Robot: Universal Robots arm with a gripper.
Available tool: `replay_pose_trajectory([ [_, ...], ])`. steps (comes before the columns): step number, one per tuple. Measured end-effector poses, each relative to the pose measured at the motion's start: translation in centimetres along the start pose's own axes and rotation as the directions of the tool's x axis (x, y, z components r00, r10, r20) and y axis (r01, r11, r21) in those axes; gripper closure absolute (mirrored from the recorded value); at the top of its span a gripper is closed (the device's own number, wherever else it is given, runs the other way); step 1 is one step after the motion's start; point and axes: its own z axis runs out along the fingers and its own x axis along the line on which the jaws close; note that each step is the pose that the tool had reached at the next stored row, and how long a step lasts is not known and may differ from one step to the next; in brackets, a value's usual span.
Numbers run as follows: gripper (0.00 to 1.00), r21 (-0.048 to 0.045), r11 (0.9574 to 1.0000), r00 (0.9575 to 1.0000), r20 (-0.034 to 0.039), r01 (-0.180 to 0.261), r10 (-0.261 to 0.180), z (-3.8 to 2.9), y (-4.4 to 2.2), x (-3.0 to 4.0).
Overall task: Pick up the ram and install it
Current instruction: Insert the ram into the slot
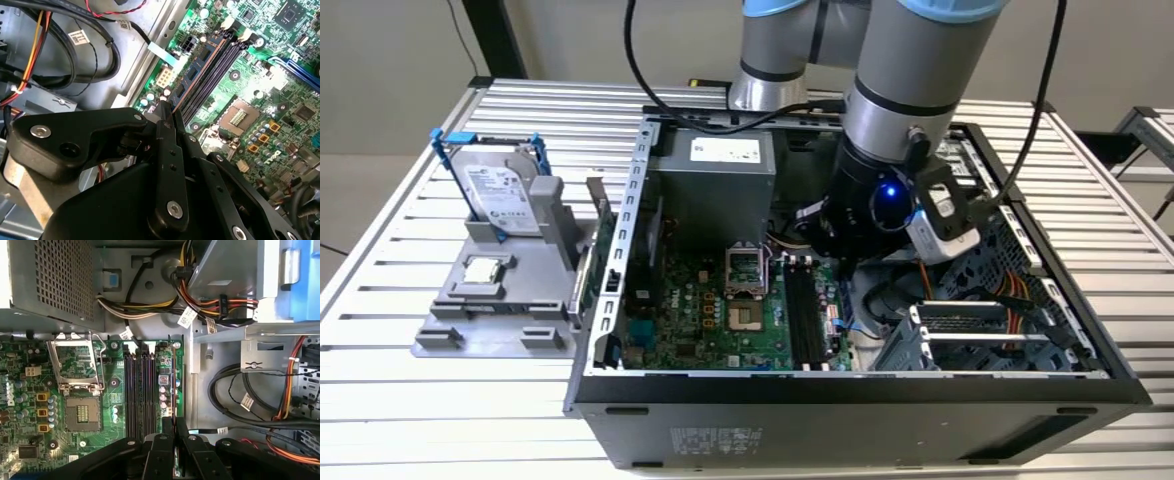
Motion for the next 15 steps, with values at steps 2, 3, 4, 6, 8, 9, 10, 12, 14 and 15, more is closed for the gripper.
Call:
replay_pose_trajectory([
  [2, 1.00, 0.0004, 1.0000, 1.0000, 0.0001, 0.000, 0.000, 0.08, 0.00, 0.08],
  [3, 1.00, 0.0004, 1.0000, 1.0000, 0.0001, 0.000, 0.000, 0.14, 0.00, 0.13],
  [4, 1.00, 0.0006, 1.0000, 1.0000, 0.0001, 0.000, 0.000, 0.23, 0.00, 0.18],
  [6, 1.00, 0.0009, 1.0000, 1.0000, 0.0001, 0.000, 0.000, 0.35, -0.02, 0.27],
  [8, 1.00, 0.0007, 1.0000, 1.0000, 0.0001, 0.001, -0.001, 0.55, -0.02, 0.31],
  [9, 1.00, 0.0007, 1.0000, 1.0000, 0.0002, 0.001, -0.001, 0.68, -0.02, 0.33],
  [10, 1.00, 0.0009, 1.0000, 1.0000, 0.0001, 0.002, -0.002, 0.74, -0.05, 0.36],
  [12, 1.00, 0.0010, 1.0000, 1.0000, 0.0001, 0.002, -0.002, 0.82, -0.06, 0.43],
  [14, 1.00, 0.0009, 1.0000, 1.0000, 0.0002, 0.002, -0.002, 0.97, -0.07, 0.45],
  [15, 1.00, 0.0009, 1.0000, 1.0000, 0.0001, 0.002, -0.002, 1.06, -0.09, 0.50],
])
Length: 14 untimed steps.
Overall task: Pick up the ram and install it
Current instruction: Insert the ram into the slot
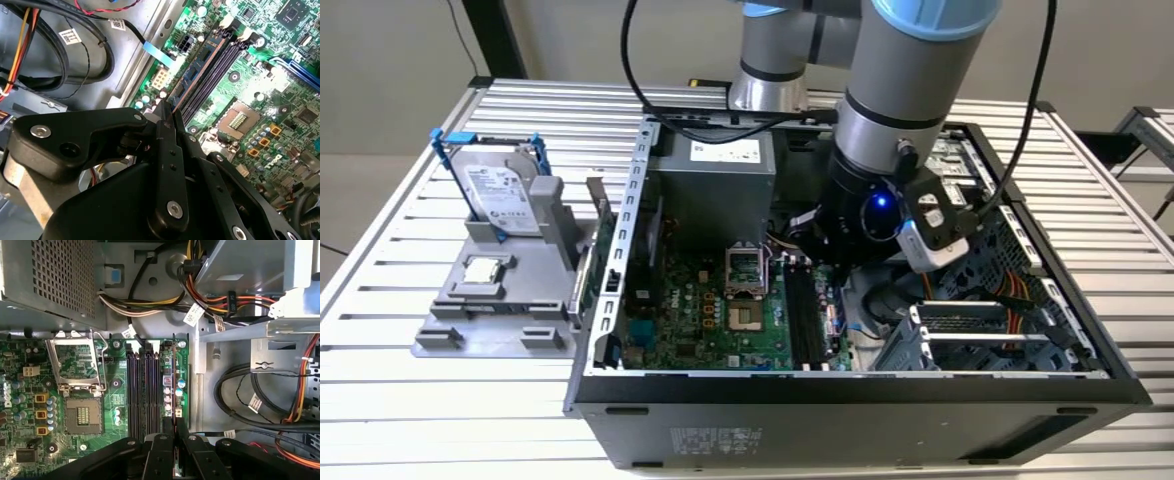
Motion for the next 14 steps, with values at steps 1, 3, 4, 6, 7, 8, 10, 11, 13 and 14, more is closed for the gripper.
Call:
replay_pose_trajectory([
  [1, 1.00, 0.0001, 1.0000, 1.0000, 0.0000, 0.000, 0.000, 0.07, -0.01, 0.05],
  [3, 1.00, 0.0001, 1.0000, 1.0000, 0.0000, 0.001, -0.001, 0.21, -0.05, 0.09],
  [4, 1.00, 0.0000, 1.0000, 1.0000, 0.0000, 0.002, -0.002, 0.36, -0.05, 0.10],
  [6, 1.00, 0.0000, 1.0000, 1.0000, 0.0001, 0.003, -0.003, 0.58, -0.10, 0.13],
  [7, 1.00, 0.0001, 1.0000, 1.0000, 0.0001, 0.004, -0.004, 0.64, -0.14, 0.17],
  [8, 1.00, 0.0001, 1.0000, 1.0000, 0.0001, 0.004, -0.004, 0.69, -0.17, 0.21],
  [10, 1.00, -0.0001, 1.0000, 1.0000, 0.0001, 0.006, -0.006, 0.79, -0.24, 0.33],
  [11, 1.00, -0.0001, 1.0000, 1.0000, 0.0002, 0.007, -0.007, 0.81, -0.28, 0.44],
  [13, 1.00, -0.0002, 1.0000, 1.0000, 0.0002, 0.009, -0.009, 0.89, -0.35, 0.57],
  [14, 1.00, -0.0001, 1.0000, 1.0000, 0.0002, 0.010, -0.010, 0.97, -0.38, 0.61],
])
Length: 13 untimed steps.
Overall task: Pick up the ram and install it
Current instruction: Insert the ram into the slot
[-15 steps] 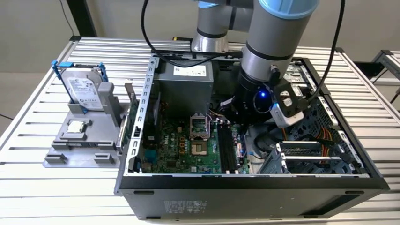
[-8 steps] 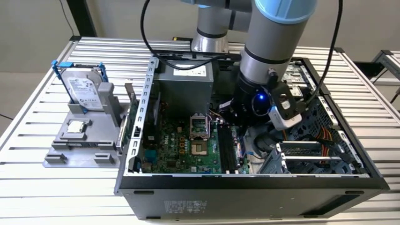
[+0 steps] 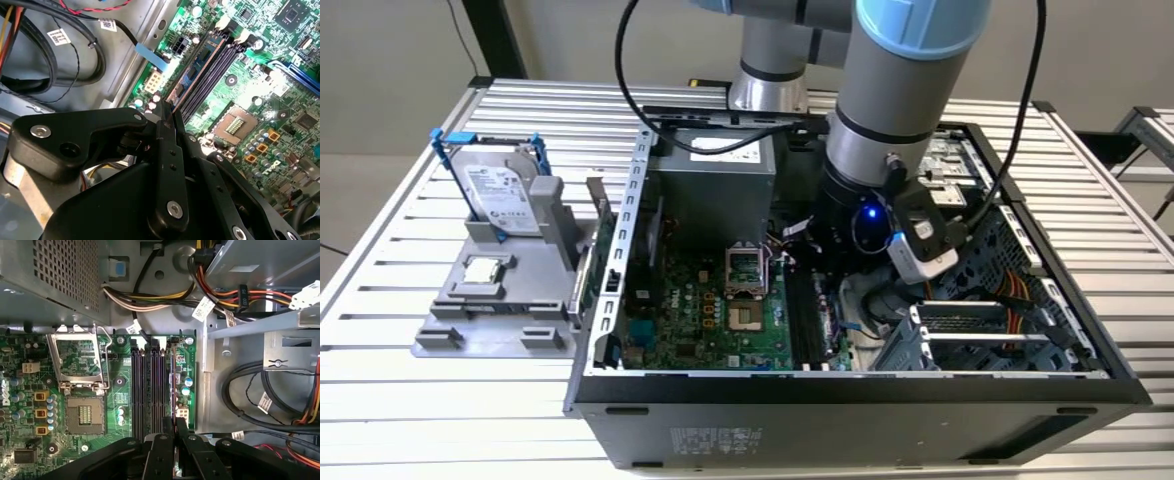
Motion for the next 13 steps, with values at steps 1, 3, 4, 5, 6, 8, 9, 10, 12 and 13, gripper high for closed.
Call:
replay_pose_trajectory([
  [1, 1.00, 0.0000, 1.0000, 1.0000, 0.0001, 0.001, -0.001, 0.08, -0.04, 0.02],
  [3, 1.00, -0.0002, 1.0000, 1.0000, 0.0001, 0.002, -0.002, 0.27, -0.09, 0.05],
  [4, 1.00, 0.0000, 1.0000, 1.0000, 0.0001, 0.003, -0.003, 0.35, -0.13, 0.07],
  [5, 1.00, 0.0000, 1.0000, 1.0000, 0.0001, 0.004, -0.004, 0.43, -0.17, 0.09],
  [6, 1.00, -0.0001, 1.0000, 1.0000, 0.0001, 0.005, -0.005, 0.48, -0.21, 0.10],
  [8, 1.00, -0.0002, 1.0000, 1.0000, 0.0002, 0.006, -0.006, 0.52, -0.34, 0.14],
  [9, 1.00, -0.0002, 1.0000, 1.0000, 0.0001, 0.007, -0.007, 0.55, -0.39, 0.17],
  [10, 1.00, -0.0004, 1.0000, 1.0000, 0.0002, 0.008, -0.008, 0.61, -0.43, 0.19],
  [12, 1.00, -0.0004, 1.0000, 1.0000, 0.0002, 0.010, -0.010, 0.78, -0.46, 0.21],
  [13, 1.00, -0.0003, 0.9999, 0.9999, 0.0002, 0.010, -0.010, 0.90, -0.46, 0.22],
])
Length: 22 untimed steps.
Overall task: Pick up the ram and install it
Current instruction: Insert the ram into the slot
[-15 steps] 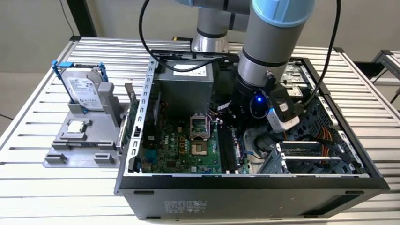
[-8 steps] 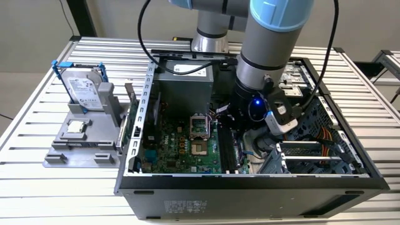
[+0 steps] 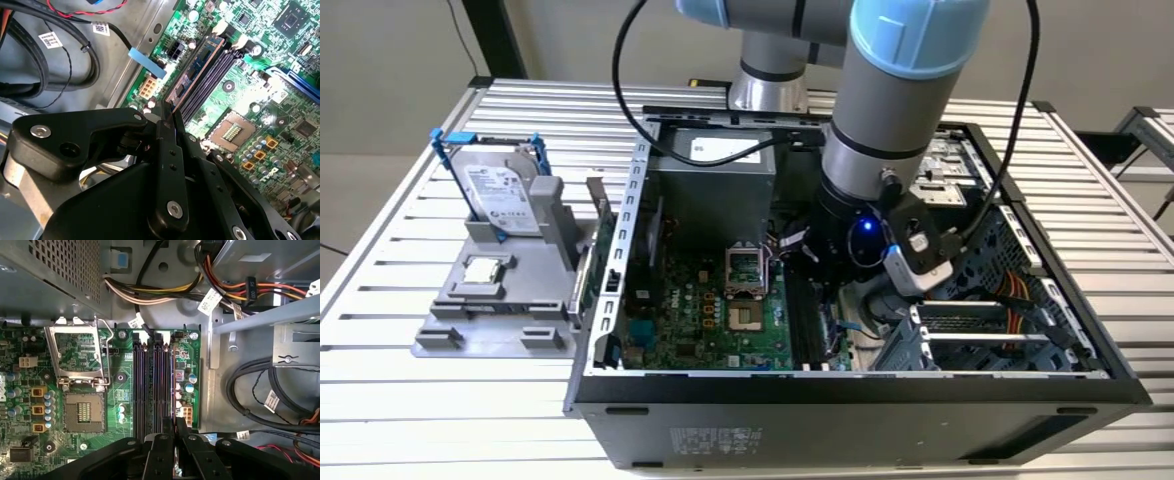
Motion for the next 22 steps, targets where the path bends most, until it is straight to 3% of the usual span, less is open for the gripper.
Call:
replay_pose_trajectory([
  [5, 1.00, 0.0000, 1.0000, 1.0000, 0.0000, 0.004, -0.004, 0.42, 0.01, 0.03],
  [22, 1.00, 0.0028, 1.0000, 1.0000, -0.0003, 0.005, -0.005, 0.91, 0.01, 0.27],
])
